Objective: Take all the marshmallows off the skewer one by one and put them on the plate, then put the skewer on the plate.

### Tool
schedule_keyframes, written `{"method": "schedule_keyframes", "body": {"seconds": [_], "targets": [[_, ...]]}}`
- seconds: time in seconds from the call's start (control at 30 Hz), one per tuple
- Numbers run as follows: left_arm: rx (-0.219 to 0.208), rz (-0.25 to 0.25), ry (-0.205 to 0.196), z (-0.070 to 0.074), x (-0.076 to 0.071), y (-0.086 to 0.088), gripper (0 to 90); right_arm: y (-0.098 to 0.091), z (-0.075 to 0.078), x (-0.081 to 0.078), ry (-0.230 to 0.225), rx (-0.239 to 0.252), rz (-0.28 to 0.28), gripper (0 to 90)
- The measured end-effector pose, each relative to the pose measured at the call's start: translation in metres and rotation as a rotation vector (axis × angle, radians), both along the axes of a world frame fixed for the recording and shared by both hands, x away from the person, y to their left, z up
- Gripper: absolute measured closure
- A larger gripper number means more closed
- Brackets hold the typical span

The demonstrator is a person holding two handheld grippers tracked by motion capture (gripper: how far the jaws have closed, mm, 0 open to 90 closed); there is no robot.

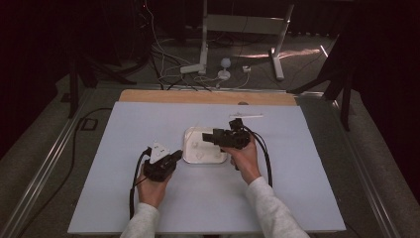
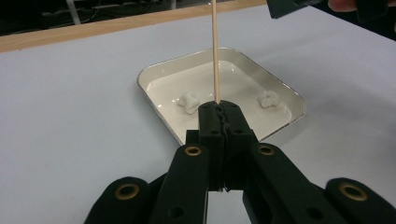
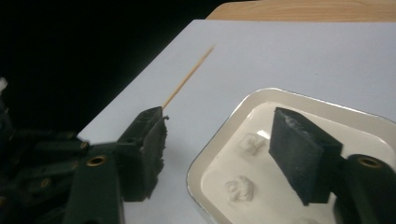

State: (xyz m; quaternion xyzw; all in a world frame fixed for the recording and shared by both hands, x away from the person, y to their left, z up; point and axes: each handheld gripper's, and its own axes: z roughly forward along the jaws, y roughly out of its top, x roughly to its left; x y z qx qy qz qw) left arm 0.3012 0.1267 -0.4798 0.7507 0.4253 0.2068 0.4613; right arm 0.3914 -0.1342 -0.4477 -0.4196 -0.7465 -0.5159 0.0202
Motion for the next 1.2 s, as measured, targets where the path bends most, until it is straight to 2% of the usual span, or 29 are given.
{"method": "schedule_keyframes", "body": {"seconds": [0.23,0.3,0.4,0.5,0.63,1.2], "targets": [[-0.024,0.023,0.016,0.0,0.009,-0.002,89.9,0.0,-0.005,-0.01,-0.012,0.015,0.016,21.4],[-0.026,0.026,0.016,0.001,0.012,-0.005,89.9,-0.001,-0.007,-0.014,-0.015,-0.001,0.014,18.6],[-0.028,0.024,0.017,0.002,0.015,-0.008,89.9,-0.004,-0.008,-0.019,-0.038,0.003,0.001,17.5],[-0.033,0.028,0.018,0.004,0.018,-0.011,89.6,-0.007,-0.009,-0.021,-0.041,0.011,-0.007,15.2],[-0.037,0.033,0.023,0.006,0.022,-0.013,89.6,-0.01,-0.012,-0.022,-0.04,-0.018,-0.014,14.7],[-0.037,0.062,0.073,0.002,0.04,-0.028,89.5,-0.02,-0.013,-0.031,-0.061,-0.047,-0.015,13.6]]}}
